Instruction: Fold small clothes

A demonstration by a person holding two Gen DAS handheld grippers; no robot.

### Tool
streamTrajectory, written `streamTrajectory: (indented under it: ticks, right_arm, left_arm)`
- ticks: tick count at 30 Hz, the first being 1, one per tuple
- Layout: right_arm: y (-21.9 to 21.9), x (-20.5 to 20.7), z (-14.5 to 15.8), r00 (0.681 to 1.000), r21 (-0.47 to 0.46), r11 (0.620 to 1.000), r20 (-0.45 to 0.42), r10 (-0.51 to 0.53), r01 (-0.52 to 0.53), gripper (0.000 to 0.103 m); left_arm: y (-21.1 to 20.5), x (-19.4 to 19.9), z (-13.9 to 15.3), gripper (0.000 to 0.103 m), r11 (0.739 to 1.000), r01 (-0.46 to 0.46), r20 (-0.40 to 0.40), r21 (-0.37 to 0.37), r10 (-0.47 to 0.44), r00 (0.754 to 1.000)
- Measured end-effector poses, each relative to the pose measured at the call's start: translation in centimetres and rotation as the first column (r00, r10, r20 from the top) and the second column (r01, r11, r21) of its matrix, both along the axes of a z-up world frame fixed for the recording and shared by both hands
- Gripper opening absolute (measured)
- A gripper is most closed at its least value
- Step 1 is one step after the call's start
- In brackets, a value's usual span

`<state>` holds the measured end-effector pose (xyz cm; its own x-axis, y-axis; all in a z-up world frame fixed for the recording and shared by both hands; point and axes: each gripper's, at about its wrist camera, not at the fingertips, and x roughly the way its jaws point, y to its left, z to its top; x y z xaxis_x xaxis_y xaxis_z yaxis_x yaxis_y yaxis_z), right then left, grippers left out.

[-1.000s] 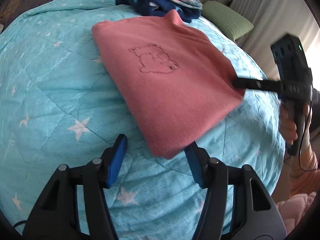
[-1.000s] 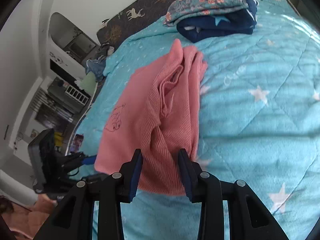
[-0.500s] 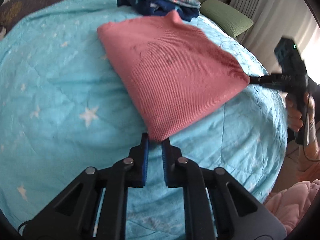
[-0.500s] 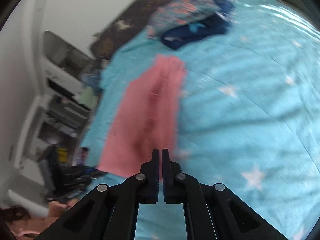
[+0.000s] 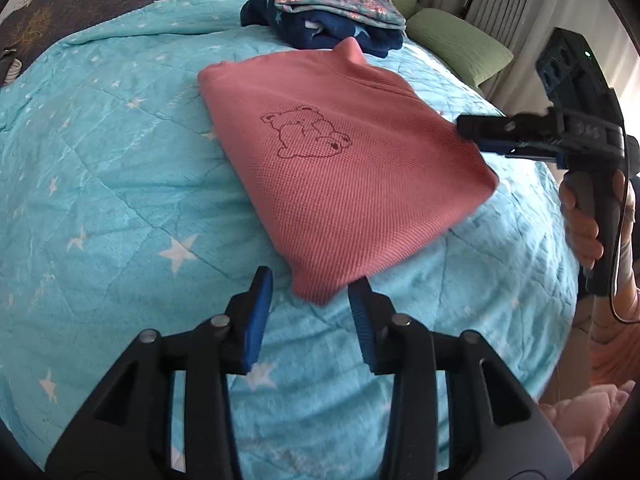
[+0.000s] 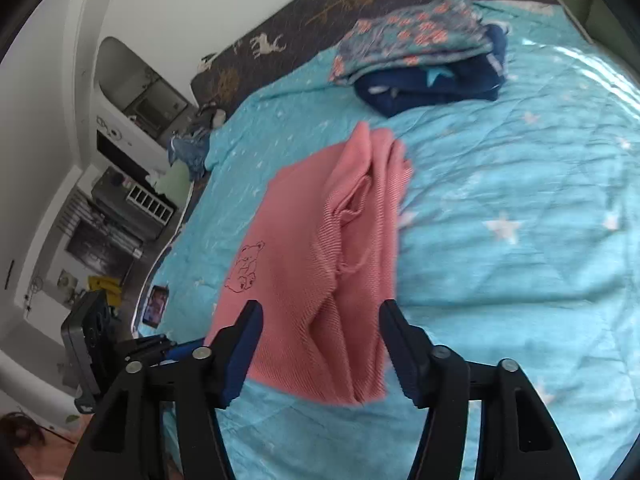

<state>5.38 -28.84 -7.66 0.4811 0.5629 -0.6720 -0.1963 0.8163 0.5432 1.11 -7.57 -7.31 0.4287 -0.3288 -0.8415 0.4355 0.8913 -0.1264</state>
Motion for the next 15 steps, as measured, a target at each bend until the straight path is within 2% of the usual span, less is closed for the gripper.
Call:
streamTrajectory:
  ticks: [1,2,3,4,6,8,12,15]
  right_arm:
    - [0.7,0.4,-0.3,1.000,-0.026,1.000,-0.010,-0.001,0.001,0.062]
    - [1.4,0.8,-0.8,1.000,-0.074,0.997,-0.017,-0.019,0.018,0.055]
    - [1.6,0.9,-0.9,0.999,-0.110,0.993,-0.019,-0.038,0.036,0.014]
    - [1.5,1.1,-1.3,0.998,-0.115,0.992,-0.037,-0.060,0.055,0.005]
    - [0.3,1.2,-2.1,0.988,-0.045,0.993,-0.101,-0.115,0.111,0.005]
    - [-0.7,0.9,-2.7,0.982,-0.019,0.991,-0.136,-0.134,0.133,0.005]
    - [-1.6,0.3,-3.0,0.980,-0.010,0.992,-0.157,-0.125,0.125,0.005]
    - [-1.9,0.4,-1.6,0.984,-0.015,0.993,-0.133,-0.117,0.116,0.011]
  left_arm:
    - [-0.1,0.2,-0.1,0.041,1.000,0.003,-0.003,-0.002,-0.003,1.000]
    - [-0.1,0.2,-0.1,0.041,1.000,0.006,-0.003,-0.003,-0.006,1.000]
    - [-0.2,0.3,-0.2,0.041,1.000,0.012,-0.006,0.002,-0.012,1.000]
    - [-0.3,0.4,-0.3,0.040,1.000,0.016,-0.012,0.012,-0.016,1.000]
    - [-0.3,0.7,-0.7,0.038,0.999,0.021,-0.023,0.026,-0.020,1.000]
    - [0.0,0.7,-1.1,0.038,1.000,0.027,-0.039,0.015,-0.027,0.999]
    - [0.7,0.7,-1.3,0.038,0.999,0.037,-0.046,-0.009,-0.037,0.998]
    - [1.0,0.6,-0.1,0.038,0.997,0.062,-0.040,-0.034,-0.064,0.997]
